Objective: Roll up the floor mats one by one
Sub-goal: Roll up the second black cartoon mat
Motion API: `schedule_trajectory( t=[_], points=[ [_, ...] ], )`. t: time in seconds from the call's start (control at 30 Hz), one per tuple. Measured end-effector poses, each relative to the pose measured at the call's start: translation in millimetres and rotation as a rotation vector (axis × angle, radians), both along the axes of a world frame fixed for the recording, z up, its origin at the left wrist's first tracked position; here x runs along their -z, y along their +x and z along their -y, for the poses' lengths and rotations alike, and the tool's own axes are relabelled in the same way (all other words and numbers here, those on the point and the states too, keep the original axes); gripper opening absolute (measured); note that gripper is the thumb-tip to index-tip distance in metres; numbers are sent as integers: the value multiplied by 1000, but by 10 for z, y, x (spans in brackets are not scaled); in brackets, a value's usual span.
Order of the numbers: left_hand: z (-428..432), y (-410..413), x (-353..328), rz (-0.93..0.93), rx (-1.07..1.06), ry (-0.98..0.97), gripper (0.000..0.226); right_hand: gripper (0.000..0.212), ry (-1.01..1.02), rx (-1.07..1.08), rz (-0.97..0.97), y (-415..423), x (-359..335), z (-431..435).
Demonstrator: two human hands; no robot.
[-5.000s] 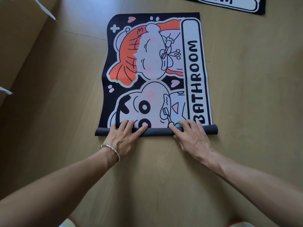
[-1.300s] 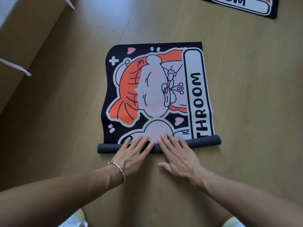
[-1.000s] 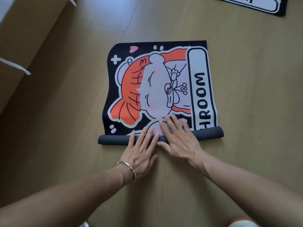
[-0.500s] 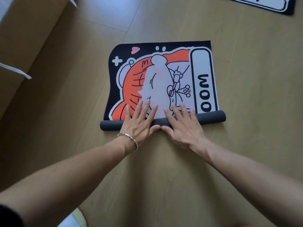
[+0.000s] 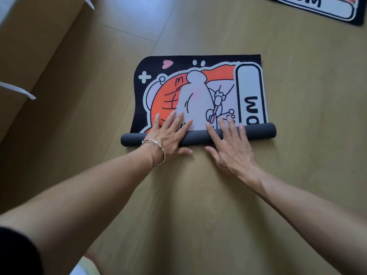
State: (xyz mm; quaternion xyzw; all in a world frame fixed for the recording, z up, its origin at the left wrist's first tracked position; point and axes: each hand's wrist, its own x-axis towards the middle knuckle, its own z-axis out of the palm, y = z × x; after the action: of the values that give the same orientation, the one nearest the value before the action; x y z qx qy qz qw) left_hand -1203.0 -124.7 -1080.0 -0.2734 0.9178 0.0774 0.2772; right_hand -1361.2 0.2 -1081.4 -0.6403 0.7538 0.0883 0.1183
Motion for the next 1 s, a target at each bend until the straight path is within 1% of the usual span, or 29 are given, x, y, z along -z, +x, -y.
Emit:
schedule_trajectory(
  t=[0.13, 0.27, 0.33, 0.37, 0.47, 0.5, 0.57, 0.67, 0.77, 0.83, 0.93, 1.0],
  points=[
    [59, -81, 7, 40, -29, -47, 92, 67, 138, 13, 16, -82, -4, 143],
    [27, -152, -55, 124, -3, -196, 93, 64, 217, 23, 52, -115, -24, 265],
    [-14, -169, -105, 110, 2, -231, 91, 64, 251, 32, 58, -129, -48, 280],
    [-39, -161, -121, 70, 3, -230, 88, 63, 259, 36, 59, -125, -66, 285],
    [-101, -90, -169, -99, -23, -182, 60, 63, 276, 44, 72, -116, -84, 317],
    [-101, -82, -196, -128, -35, -162, 53, 63, 280, 42, 73, -115, -87, 323],
    [-99, -92, -262, -133, -41, -116, 45, 62, 259, 25, 58, -110, -96, 304],
    [-190, -63, -322, -117, 21, -67, 40, 61, 163, -49, 8, -55, -162, 158],
    [-408, 72, -334, -93, 168, -36, 35, 60, 145, -123, 27, 68, -231, -152],
    [-583, 184, -363, -67, 253, 34, 37, 59, 142, -176, 47, 138, -225, -418],
    [-920, 367, -339, -43, 335, 192, 43, 58, 22, -233, 70, 239, -124, -885],
    [-1074, 447, -315, -18, 342, 238, 42, 57, -37, -241, 88, 301, -62, -1096]
  ],
)
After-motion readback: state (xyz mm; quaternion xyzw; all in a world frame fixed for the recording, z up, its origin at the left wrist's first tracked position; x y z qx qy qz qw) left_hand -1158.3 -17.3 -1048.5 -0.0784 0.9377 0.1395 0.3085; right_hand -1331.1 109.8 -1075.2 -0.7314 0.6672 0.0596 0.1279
